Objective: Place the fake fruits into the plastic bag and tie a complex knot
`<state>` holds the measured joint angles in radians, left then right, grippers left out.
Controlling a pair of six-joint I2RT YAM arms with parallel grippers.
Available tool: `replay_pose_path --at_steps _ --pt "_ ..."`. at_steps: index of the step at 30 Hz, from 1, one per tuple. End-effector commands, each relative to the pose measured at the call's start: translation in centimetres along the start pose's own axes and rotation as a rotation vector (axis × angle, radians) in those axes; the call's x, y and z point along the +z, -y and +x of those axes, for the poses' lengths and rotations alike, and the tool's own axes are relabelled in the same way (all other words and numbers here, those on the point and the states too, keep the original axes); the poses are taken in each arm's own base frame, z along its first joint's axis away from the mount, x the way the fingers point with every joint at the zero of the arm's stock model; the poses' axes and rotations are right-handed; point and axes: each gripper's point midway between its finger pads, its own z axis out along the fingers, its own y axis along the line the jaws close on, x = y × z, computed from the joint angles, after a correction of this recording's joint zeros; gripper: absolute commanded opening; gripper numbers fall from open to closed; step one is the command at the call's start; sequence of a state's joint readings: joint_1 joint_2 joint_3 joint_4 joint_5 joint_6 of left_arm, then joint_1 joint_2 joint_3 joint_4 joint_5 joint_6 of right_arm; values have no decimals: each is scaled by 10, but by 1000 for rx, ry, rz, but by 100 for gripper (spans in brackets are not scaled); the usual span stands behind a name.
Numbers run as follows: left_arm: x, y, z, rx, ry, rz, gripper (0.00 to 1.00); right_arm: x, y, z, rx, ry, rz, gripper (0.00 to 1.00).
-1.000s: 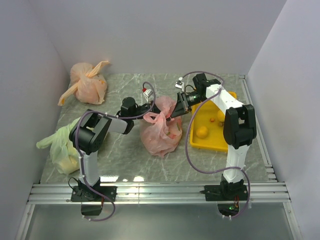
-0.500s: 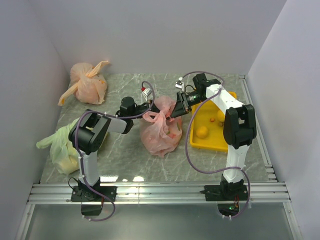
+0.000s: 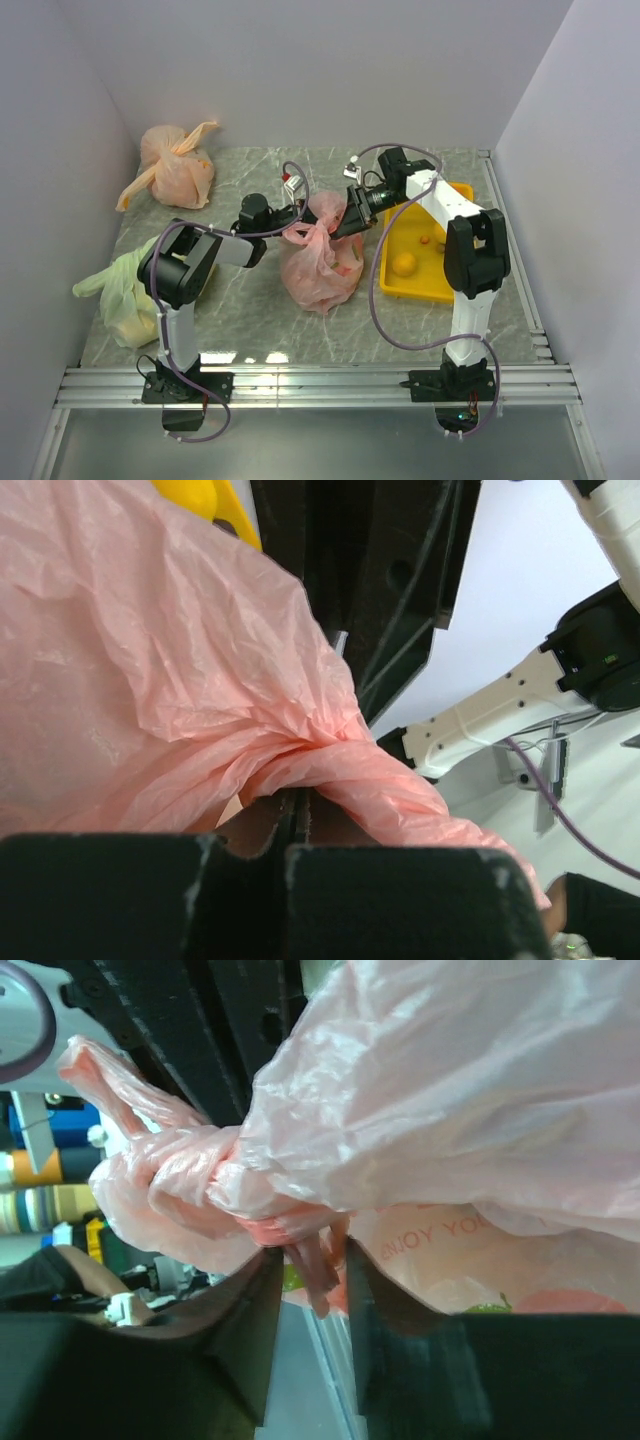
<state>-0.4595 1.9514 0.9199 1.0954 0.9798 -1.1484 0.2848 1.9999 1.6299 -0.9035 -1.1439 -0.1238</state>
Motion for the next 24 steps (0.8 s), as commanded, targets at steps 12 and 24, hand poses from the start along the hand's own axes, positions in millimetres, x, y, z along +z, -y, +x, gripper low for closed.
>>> replay_pose_path --at_steps 12,24 --pt "-58 -11 12 100 -77 -123 23 -4 -4 -5 -66 -4 10 0" --pt "-161 16 -22 388 -230 -368 99 -13 -9 -9 -168 -6 75 0"
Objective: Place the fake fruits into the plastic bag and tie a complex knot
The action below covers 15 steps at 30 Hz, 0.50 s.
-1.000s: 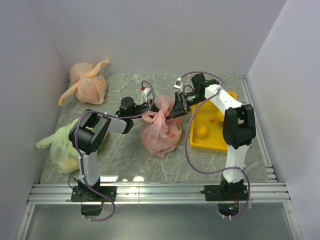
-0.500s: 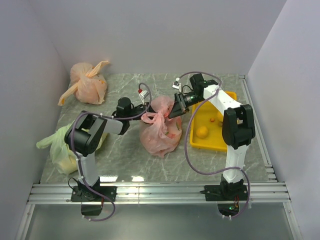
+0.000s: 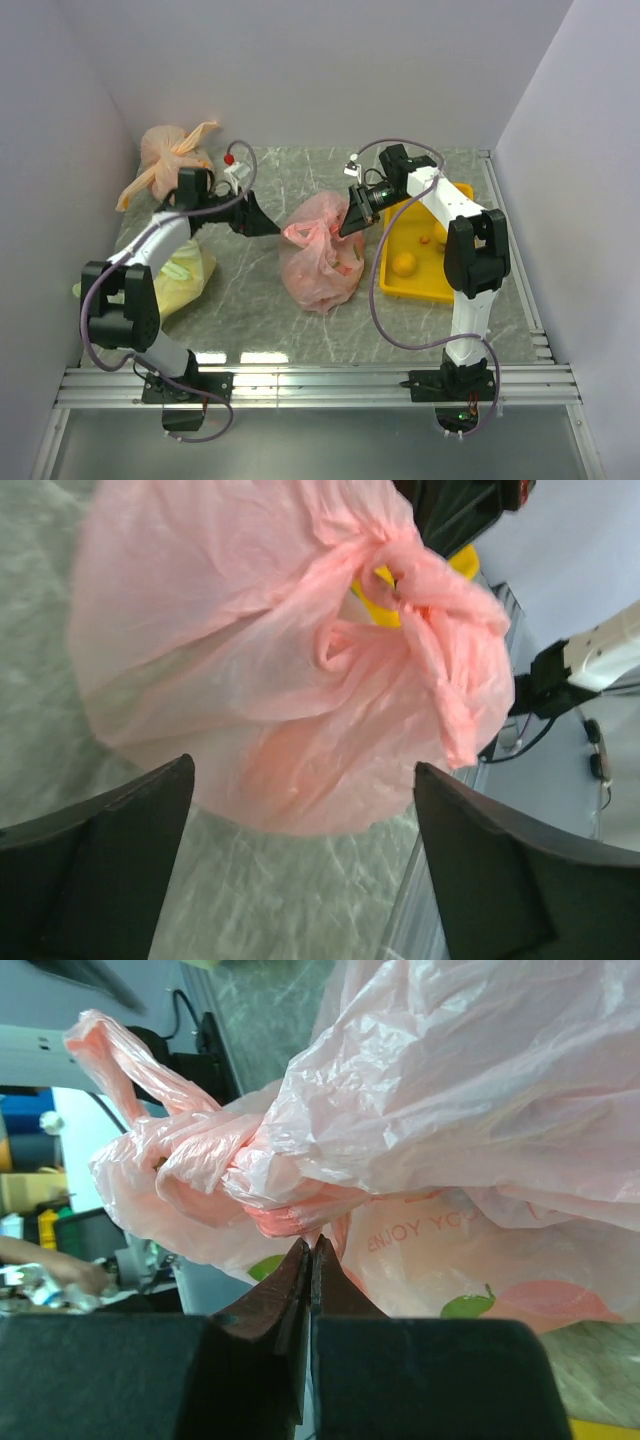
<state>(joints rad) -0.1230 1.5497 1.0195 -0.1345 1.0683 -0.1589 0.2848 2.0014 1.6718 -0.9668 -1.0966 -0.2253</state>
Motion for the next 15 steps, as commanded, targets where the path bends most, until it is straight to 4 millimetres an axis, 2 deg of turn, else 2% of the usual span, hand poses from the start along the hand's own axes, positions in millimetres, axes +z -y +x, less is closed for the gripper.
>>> replay_pose_path --at_steps 1,2,3,6,8,9,12,15 --pt "-30 19 16 28 -180 -15 99 -9 -13 -10 -96 11 37 0" --pt "-32 24 13 15 -194 -1 99 -9 -11 -11 -95 9 55 0" --pt "-33 28 1 53 -192 18 99 -8 -8 -10 -83 4 81 0" --pt "-32 37 -8 -4 -182 3 99 -6 -7 -11 -103 5 103 0" --pt "-27 25 -21 19 -138 -94 99 -5 -8 -10 -104 4 127 0" --pt "-23 30 -17 -67 -129 -122 99 -4 -7 -12 -114 12 138 0" --pt "-9 24 -12 -127 -123 -249 99 -3 -11 -13 -122 11 152 0" --pt "9 34 -3 -164 -166 -256 99 -3 -13 -12 -132 8 169 0"
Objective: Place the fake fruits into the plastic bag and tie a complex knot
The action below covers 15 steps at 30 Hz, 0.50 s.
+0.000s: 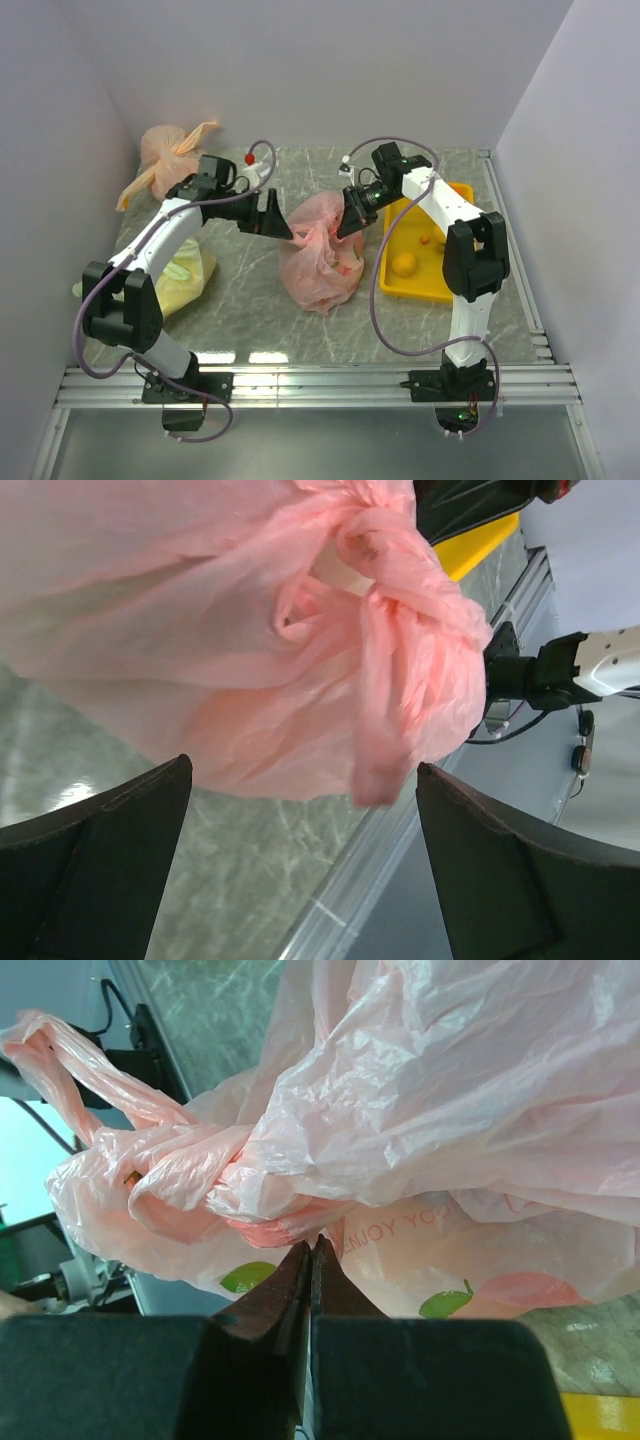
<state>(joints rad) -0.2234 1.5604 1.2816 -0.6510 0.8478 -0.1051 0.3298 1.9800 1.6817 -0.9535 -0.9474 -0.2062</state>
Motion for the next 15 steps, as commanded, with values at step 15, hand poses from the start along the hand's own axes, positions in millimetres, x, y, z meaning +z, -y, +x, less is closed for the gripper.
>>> replay_pose_path --at_steps 15 --pt "34 -17 -19 -115 108 -272 67 -18 -16 -22 -230 80 214 0"
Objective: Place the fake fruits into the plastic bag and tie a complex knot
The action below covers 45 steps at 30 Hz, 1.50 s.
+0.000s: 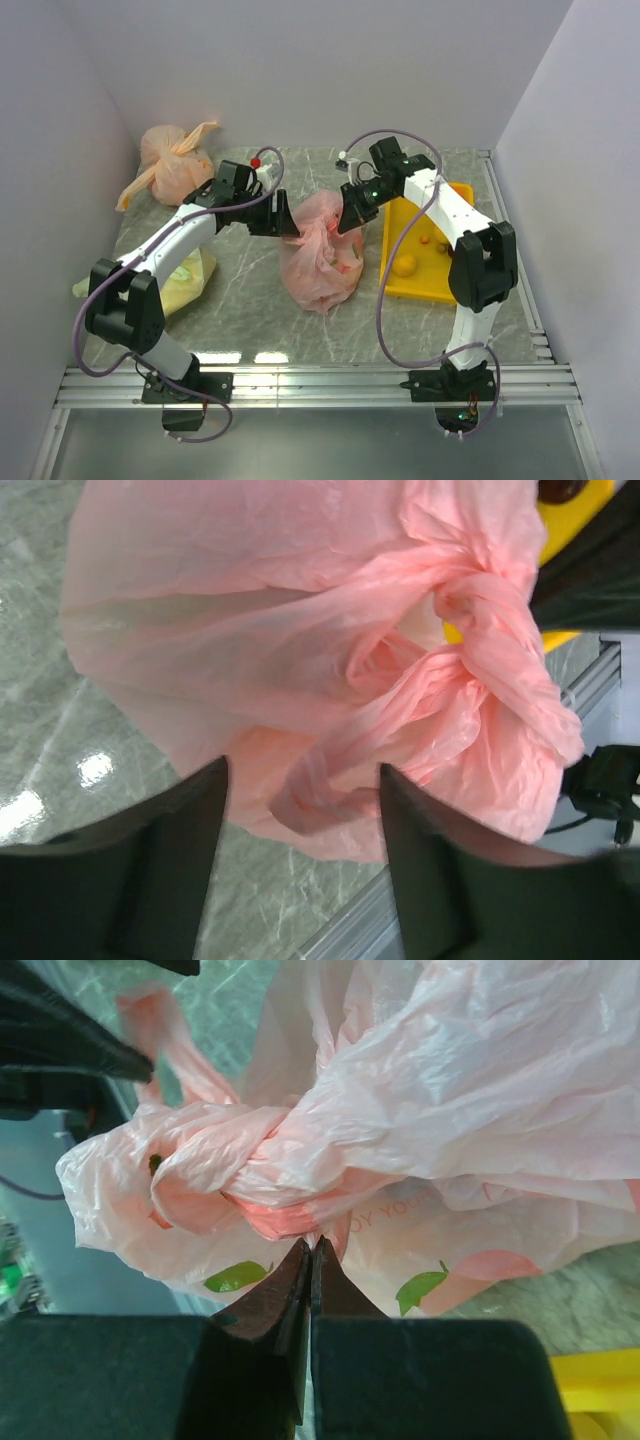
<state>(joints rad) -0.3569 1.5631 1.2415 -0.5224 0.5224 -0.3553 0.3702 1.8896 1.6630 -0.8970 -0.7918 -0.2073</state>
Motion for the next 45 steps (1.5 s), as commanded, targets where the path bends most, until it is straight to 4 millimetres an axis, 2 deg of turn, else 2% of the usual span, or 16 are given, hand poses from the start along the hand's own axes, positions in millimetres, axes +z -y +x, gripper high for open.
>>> replay_pose_path --at_steps 1,3,5,9,11,18,21,22,24,28,31,32,33,36,41,45 --pt "2 0 -16 -9 57 -24 62 -11 -7 -14 -112 50 87 0" --pt "7 1 -14 -18 45 -15 57 -11 -9 -15 -128 53 100 0" --pt "10 3 -12 -33 33 7 57 -11 -6 -15 -129 52 125 0" --pt "12 17 -12 -38 32 94 75 -9 -6 -15 -134 46 130 0" --pt "15 17 -8 -56 18 106 75 -10 -7 -15 -131 46 127 0" --pt "20 20 6 -87 -39 154 48 -10 -8 -15 -133 55 127 0" --pt "23 16 13 -82 -67 153 23 -10 -6 -16 -136 58 139 0" --pt "24 11 14 -64 -65 126 4 -11 -4 -15 -143 53 148 0" --pt "21 6 12 -47 -71 92 0 -13 1 -11 -136 37 176 0" --pt "13 -17 8 19 -37 -48 0 -24 13 -4 -183 11 252 0" --pt "-2 -52 -2 62 16 -267 0 -33 22 4 -224 -27 314 0" --pt "-11 -60 -9 90 39 -324 0 -37 29 8 -232 -46 352 0" --pt "-25 -82 -14 93 59 -479 0 -43 34 13 -230 -56 376 0" --pt "-51 -114 -26 103 102 -700 0 -58 50 27 -261 -109 437 0" --pt "-82 -143 -25 105 107 -828 0 -83 78 49 -327 -190 592 0" --pt "-101 -153 -24 135 127 -903 0 -109 107 56 -345 -222 778 0"
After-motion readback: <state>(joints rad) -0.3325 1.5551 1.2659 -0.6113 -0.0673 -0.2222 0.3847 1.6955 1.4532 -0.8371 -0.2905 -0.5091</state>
